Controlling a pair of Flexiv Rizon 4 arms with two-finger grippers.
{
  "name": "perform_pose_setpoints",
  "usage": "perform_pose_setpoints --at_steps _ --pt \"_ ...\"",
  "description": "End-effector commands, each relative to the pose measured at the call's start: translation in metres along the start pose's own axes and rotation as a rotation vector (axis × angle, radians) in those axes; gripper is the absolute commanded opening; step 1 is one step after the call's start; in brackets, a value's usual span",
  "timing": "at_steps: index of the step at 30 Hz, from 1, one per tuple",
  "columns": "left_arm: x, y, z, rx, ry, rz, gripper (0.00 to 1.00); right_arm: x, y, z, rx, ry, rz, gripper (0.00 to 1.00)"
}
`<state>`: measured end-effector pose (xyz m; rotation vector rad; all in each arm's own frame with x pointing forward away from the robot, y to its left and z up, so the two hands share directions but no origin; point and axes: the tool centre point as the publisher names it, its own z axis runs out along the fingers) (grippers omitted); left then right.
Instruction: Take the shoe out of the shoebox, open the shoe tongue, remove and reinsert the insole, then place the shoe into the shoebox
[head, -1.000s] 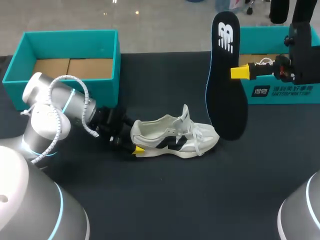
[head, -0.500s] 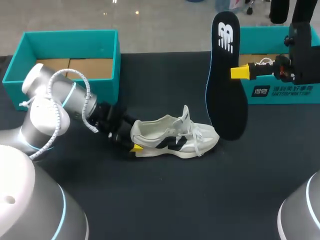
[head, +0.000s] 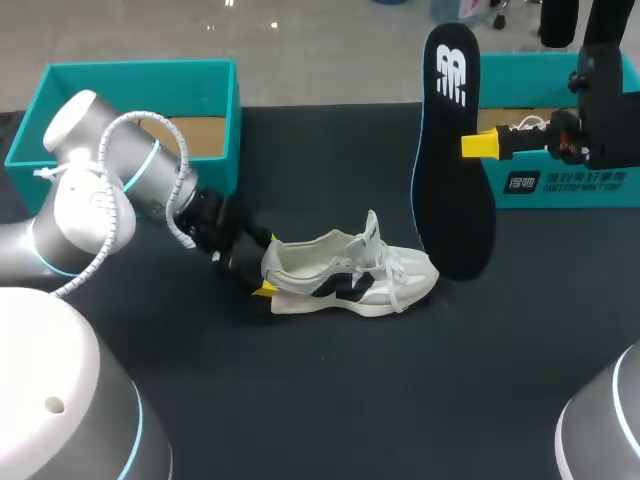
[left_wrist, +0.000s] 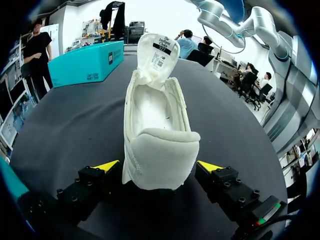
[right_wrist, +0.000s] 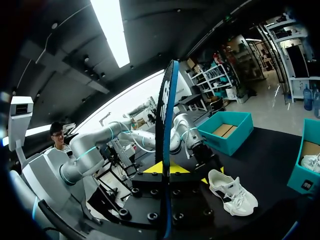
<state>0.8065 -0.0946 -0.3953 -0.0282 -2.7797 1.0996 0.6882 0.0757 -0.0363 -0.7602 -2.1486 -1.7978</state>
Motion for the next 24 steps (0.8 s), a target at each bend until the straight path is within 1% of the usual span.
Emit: perform_pose_setpoints --at_steps 1,8,11,14,15,16,20,24 --pt "-0.002 0.0 -0.002 -0.007 0.005 0.0 1.0 0.0 -0.001 0.001 0.0 -0.002 0.001 0.0" --pt "-0.002 0.0 -0.002 -0.007 0.005 0.0 1.0 0.0 -0.001 0.001 0.0 -0.002 0.001 0.0" --pt "0.0 -0.007 -0.01 -0.107 -0.041 -0.01 1.0 0.0 -0.001 0.001 0.0 -0.002 0.001 0.0" --pt "0.001 -0.009 -0.017 -0.165 -0.064 -0.026 1.0 0.0 -0.001 0.001 0.0 -0.002 0.001 0.0" --pt "0.001 -0.008 -0.018 -0.215 -0.082 -0.051 1.0 0.0 -0.001 0.001 0.0 -0.002 0.001 0.0" --pt "0.001 -0.008 -0.019 -0.253 -0.089 -0.065 1.0 0.0 -0.001 0.001 0.0 -0.002 0.001 0.0" --pt "0.001 -0.008 -0.017 -0.358 -0.091 -0.105 1.0 0.0 -0.001 0.001 0.0 -0.002 0.001 0.0" --pt "0.001 -0.008 -0.017 -0.407 -0.09 -0.125 1.0 0.0 -0.001 0.001 0.0 -0.002 0.001 0.0"
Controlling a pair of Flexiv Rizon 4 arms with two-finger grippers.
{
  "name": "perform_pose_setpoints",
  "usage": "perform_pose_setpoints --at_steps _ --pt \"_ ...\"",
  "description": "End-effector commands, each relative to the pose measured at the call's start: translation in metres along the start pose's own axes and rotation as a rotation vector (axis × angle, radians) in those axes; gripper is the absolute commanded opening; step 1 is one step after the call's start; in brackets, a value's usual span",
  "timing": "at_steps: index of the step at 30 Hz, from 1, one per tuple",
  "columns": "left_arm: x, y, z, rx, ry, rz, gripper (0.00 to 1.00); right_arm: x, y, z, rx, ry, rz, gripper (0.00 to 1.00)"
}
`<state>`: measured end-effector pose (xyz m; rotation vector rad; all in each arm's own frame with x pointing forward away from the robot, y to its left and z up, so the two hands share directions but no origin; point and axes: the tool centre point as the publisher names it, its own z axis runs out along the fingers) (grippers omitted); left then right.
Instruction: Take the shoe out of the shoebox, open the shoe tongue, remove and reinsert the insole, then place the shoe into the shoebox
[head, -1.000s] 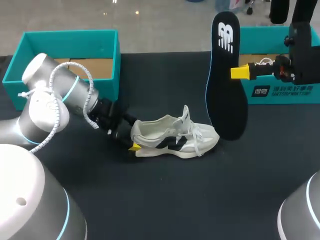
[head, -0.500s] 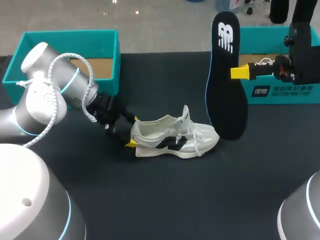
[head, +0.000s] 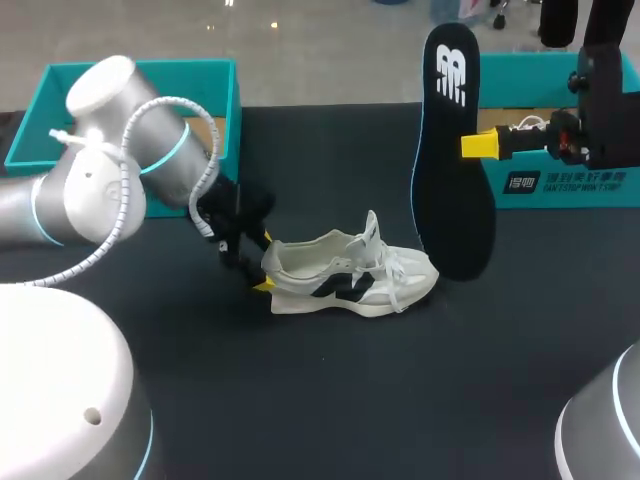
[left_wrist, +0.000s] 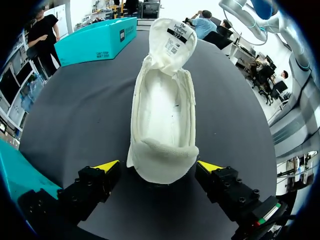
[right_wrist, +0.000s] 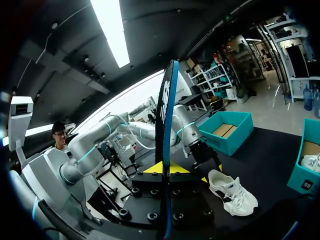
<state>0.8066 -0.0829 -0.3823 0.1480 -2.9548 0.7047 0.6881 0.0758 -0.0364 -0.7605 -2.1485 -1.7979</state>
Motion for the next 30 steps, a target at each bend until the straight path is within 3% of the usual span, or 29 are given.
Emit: perform_pose_setpoints --at_steps 1,9,20,30 --pt "0.0 -0.008 -0.003 -0.144 0.0 -0.006 1.0 0.0 0.0 0.001 0.001 -0.002 0.001 0.0" --pt "0.001 -0.015 -0.013 -0.238 -0.043 -0.001 1.0 0.0 0.0 0.001 0.001 -0.002 0.001 0.0" --pt "0.007 -0.03 -0.018 -0.273 -0.066 0.02 1.0 0.0 0.0 0.001 0.001 -0.002 0.001 0.0" --pt "0.007 -0.03 -0.018 -0.273 -0.066 0.02 1.0 0.0 0.0 0.001 0.001 -0.002 0.001 0.0"
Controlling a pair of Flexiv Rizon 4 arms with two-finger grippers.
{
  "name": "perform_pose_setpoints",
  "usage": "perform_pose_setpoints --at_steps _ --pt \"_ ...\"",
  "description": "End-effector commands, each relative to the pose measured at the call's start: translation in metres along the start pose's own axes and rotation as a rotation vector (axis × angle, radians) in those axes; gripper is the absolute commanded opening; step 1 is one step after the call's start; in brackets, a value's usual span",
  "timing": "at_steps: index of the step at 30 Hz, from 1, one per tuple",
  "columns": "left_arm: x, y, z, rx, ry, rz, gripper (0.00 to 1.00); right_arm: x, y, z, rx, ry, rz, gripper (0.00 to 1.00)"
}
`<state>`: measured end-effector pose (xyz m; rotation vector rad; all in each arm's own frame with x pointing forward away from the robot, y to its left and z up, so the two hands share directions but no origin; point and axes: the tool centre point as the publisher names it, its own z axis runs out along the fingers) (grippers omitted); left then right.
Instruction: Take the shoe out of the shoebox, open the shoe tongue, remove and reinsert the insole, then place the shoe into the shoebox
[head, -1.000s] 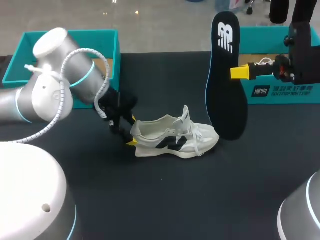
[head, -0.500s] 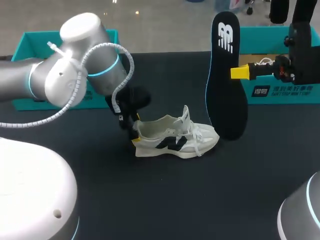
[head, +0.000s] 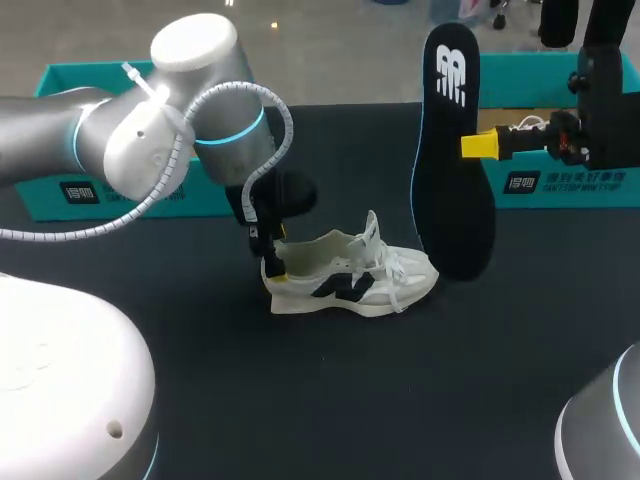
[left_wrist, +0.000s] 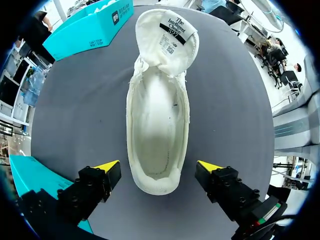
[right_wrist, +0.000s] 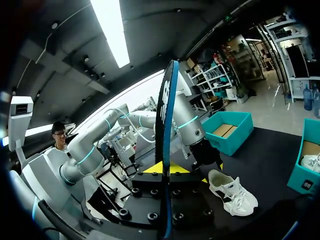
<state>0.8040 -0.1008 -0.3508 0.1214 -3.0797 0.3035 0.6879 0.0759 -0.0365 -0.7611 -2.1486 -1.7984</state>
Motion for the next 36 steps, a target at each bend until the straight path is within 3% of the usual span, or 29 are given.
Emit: perform_pose_setpoints --at_steps 1,17,36 --pt "0.0 -0.001 0.001 -0.004 0.0 0.0 1.0 0.0 0.0 0.001 0.001 -0.002 0.001 0.0" --pt "0.0 -0.001 0.001 -0.004 0.0 0.0 1.0 0.0 0.0 0.001 0.001 -0.002 0.001 0.0" --pt "0.013 -0.006 -0.023 -0.032 -0.062 0.03 1.0 0.0 0.0 0.001 0.001 -0.002 0.001 0.0"
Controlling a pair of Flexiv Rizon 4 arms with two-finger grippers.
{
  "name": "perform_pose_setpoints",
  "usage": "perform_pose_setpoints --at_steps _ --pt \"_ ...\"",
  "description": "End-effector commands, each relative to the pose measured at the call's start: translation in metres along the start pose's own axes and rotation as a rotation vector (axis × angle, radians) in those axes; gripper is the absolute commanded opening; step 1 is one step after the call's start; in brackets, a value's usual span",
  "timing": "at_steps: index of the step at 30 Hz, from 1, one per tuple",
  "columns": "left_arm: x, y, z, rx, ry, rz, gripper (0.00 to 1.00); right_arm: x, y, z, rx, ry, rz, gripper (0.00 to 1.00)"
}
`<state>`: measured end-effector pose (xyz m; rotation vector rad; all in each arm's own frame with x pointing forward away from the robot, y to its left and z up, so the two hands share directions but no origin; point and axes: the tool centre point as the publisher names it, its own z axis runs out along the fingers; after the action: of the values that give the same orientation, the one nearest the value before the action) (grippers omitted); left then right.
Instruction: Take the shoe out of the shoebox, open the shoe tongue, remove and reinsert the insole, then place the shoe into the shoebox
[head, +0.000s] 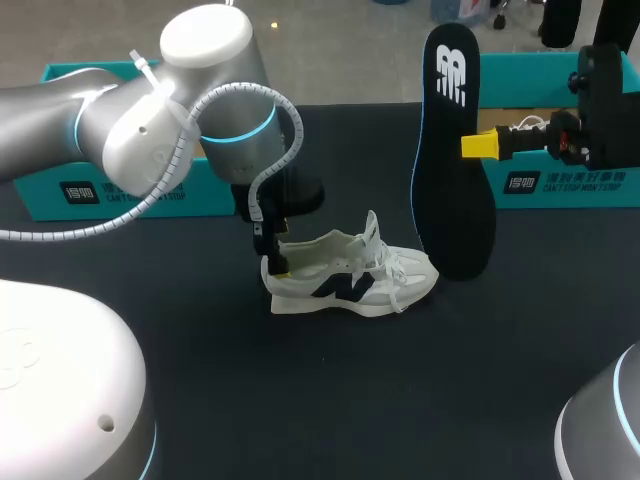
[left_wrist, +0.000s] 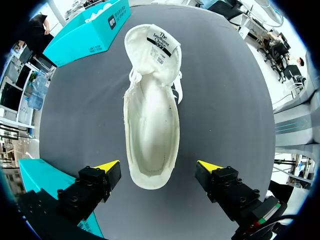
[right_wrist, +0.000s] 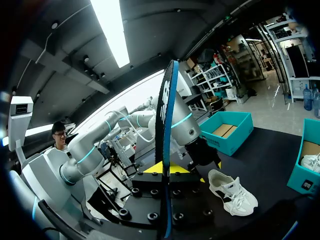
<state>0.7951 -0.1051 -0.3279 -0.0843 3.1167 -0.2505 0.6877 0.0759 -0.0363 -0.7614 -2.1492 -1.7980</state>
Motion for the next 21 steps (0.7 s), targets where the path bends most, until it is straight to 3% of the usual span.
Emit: perform_pose_setpoints --at_steps 1,11,21 --pt "0.002 0.002 -0.002 0.002 -0.005 0.0 1.0 0.0 0.0 0.001 0.001 -0.001 0.001 0.0" --pt "0.001 -0.003 -0.003 0.01 -0.003 0.018 1.0 0.0 0.0 0.001 0.001 -0.001 0.001 0.0" --pt "-0.025 -0.021 0.005 0.064 0.029 0.04 1.0 0.0 0.0 0.001 0.001 -0.001 0.001 0.0"
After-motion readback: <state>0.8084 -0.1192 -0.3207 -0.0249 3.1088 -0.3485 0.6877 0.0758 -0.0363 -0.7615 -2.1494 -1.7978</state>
